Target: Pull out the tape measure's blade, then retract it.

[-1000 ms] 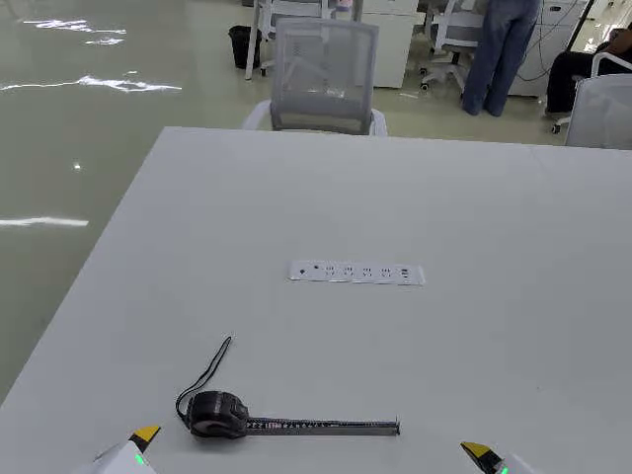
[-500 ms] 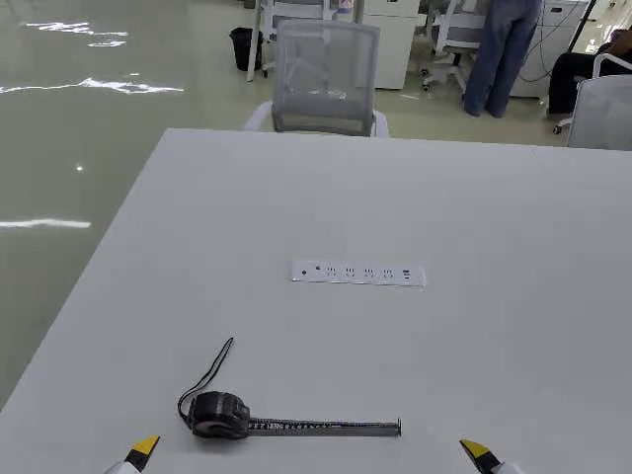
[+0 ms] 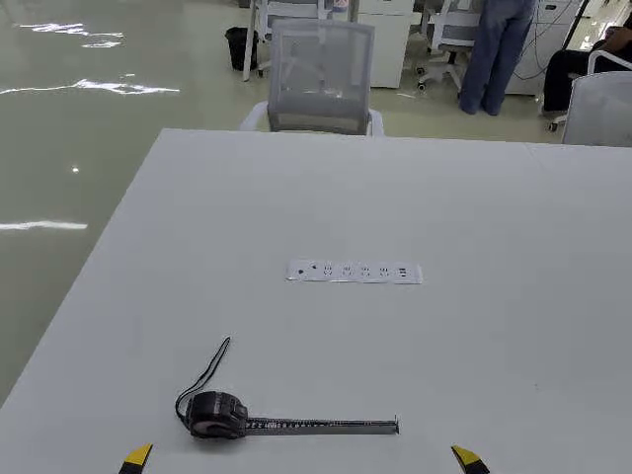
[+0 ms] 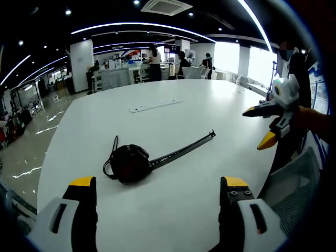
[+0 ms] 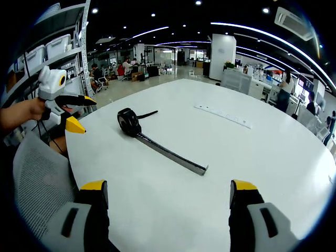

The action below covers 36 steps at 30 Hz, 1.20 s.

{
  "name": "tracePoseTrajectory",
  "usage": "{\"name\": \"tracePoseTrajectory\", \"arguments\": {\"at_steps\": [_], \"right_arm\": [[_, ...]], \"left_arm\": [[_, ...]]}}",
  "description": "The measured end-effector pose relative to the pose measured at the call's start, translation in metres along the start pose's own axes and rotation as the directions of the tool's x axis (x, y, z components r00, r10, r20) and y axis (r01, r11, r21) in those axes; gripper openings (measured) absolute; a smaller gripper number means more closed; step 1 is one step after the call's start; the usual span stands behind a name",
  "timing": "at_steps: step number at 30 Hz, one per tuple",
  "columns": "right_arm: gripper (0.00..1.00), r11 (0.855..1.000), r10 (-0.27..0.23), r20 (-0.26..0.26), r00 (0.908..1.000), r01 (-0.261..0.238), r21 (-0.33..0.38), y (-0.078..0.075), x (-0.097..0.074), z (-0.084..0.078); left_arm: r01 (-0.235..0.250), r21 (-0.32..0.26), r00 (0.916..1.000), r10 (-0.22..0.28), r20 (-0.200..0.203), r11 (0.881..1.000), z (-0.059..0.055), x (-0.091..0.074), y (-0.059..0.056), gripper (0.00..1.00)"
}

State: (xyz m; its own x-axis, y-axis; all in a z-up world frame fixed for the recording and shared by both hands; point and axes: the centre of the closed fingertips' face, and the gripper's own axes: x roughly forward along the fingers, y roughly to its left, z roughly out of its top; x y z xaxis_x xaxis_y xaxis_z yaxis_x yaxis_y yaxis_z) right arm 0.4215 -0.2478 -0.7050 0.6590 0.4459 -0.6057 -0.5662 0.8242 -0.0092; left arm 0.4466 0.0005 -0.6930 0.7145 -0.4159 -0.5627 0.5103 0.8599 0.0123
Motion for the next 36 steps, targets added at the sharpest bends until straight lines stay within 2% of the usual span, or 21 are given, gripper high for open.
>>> {"name": "tracePoseTrajectory", "arguments": {"at_steps": [6, 14, 19, 23, 27, 36], "right_arm": [[0.98, 1.0, -0.002, -0.006, 1.0, 0.002, 0.009, 0.004, 0.003, -0.001], [0.98, 0.999, -0.026, 0.014, 0.9996, 0.025, 0.029, 0.008, 0.004, 0.005], [0.97, 1.0, -0.017, 0.0, 0.9999, 0.017, 0.023, 0.013, 0.007, 0.0], [0.97, 1.0, -0.016, -0.008, 0.9998, 0.016, 0.018, 0.015, 0.007, -0.001], [0.97, 1.0, -0.012, -0.006, 0.9999, 0.012, 0.015, 0.016, 0.008, 0.0], [0.95, 0.999, -0.008, -0.005, 1.0, 0.009, 0.034, 0.014, 0.011, 0.001]], "left_arm": [[-0.02, -0.011, 0.9997, 0.02, 0.015, 1.0, 0.004, 0.0, -0.002, 0.96], [-0.028, -0.018, 0.9994, 0.028, 0.017, 0.999, 0.004, 0.002, -0.006, 0.96], [-0.043, -0.037, 0.9988, 0.044, 0.022, 0.998, 0.006, 0.004, -0.006, 0.96], [-0.07, -0.068, 0.9971, 0.071, 0.025, 0.995, 0.008, 0.005, -0.003, 0.96], [-0.108, -0.102, 0.9925, 0.113, 0.045, 0.989, 0.011, 0.005, 0.003, 0.97], [-0.127, -0.118, 0.9909, 0.132, 0.03, 0.985, 0.009, 0.012, 0.005, 0.96]]}}
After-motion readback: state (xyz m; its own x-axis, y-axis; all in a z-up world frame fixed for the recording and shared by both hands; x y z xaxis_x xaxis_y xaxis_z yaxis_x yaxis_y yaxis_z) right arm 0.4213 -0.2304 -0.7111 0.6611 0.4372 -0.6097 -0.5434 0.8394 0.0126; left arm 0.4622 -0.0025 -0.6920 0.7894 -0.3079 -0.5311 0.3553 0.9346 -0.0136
